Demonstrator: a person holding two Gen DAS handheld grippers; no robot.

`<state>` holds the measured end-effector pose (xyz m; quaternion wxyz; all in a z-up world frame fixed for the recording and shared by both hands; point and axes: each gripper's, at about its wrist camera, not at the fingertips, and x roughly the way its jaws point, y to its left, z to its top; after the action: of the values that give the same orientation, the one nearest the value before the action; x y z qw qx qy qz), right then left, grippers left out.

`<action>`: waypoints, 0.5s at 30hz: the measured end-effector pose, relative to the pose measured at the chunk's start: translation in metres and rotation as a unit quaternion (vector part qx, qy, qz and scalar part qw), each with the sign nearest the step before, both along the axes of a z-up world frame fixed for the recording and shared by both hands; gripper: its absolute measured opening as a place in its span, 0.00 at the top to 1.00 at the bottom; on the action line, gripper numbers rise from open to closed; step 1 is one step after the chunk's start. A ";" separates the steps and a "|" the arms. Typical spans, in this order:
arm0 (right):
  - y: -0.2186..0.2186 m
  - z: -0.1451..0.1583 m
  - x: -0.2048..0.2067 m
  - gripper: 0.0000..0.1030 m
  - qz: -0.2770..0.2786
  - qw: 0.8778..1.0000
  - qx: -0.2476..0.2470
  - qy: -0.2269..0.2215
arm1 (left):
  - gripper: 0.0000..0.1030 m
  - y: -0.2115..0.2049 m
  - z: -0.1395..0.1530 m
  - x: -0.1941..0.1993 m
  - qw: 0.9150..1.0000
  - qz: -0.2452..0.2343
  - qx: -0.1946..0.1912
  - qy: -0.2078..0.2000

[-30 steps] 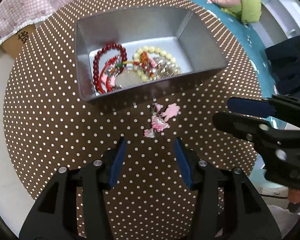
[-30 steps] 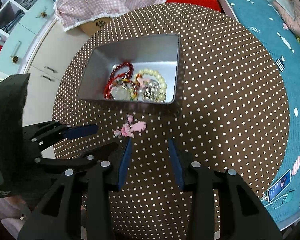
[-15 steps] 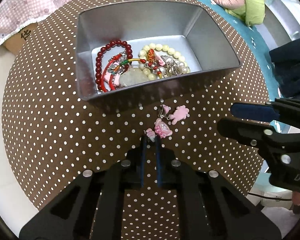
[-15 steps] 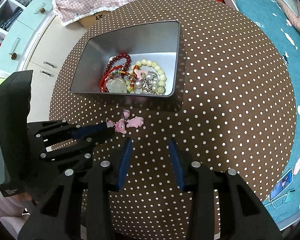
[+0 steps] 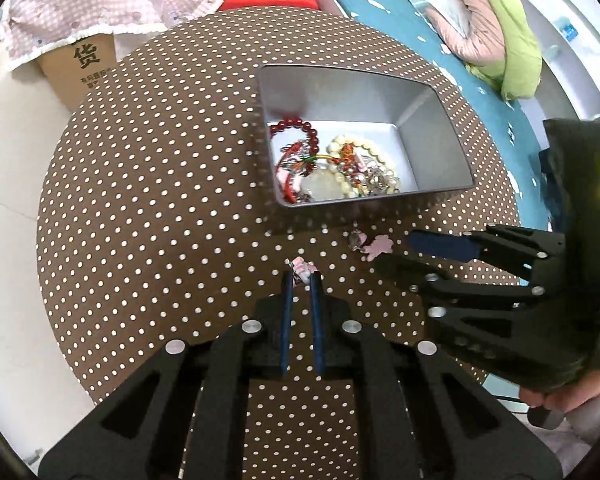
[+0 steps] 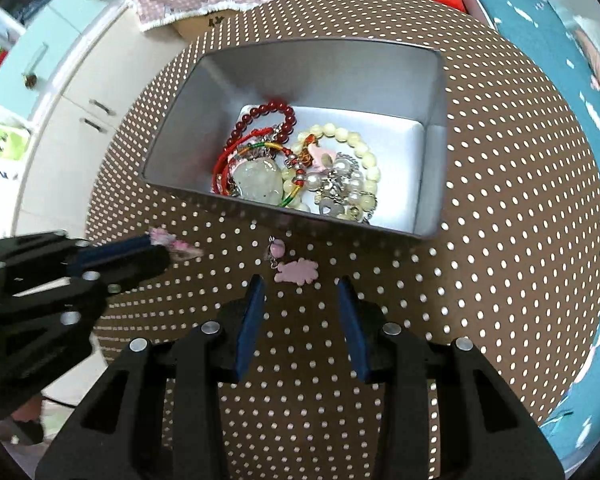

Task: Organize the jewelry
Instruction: 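Grasp the pink bunny charm with the right tool while the left tool lifts its pink charm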

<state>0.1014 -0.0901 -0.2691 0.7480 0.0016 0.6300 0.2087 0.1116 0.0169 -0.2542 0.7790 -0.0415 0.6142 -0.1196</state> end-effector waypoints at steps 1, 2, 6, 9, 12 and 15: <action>0.004 -0.003 0.001 0.65 0.005 1.000 -0.009 -0.003 | 0.92 0.002 0.000 -0.001 1.000 0.001 0.000 0.001; 0.009 -0.005 0.001 0.66 0.010 1.000 -0.020 -0.007 | 0.92 0.005 -0.001 -0.002 1.000 0.004 0.001 0.002; 0.023 -0.007 -0.002 0.71 0.024 0.998 -0.054 -0.033 | 0.92 0.007 -0.001 -0.008 1.000 0.002 0.005 0.005; 0.025 -0.004 -0.003 0.77 0.016 0.997 -0.065 -0.042 | 0.92 0.005 -0.003 -0.010 1.000 -0.003 0.011 0.007; 0.025 -0.003 -0.004 0.77 0.012 0.997 -0.062 -0.043 | 0.92 0.001 -0.002 -0.011 1.000 -0.006 0.012 0.004; 0.019 -0.003 -0.004 0.78 0.002 0.998 -0.055 -0.033 | 0.92 -0.001 0.002 -0.013 1.000 -0.008 0.010 -0.003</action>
<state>0.0974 -0.0713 -0.2726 0.7671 -0.0474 0.6155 0.1748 0.0986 0.0157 -0.2517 0.7803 -0.0280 0.6131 -0.1198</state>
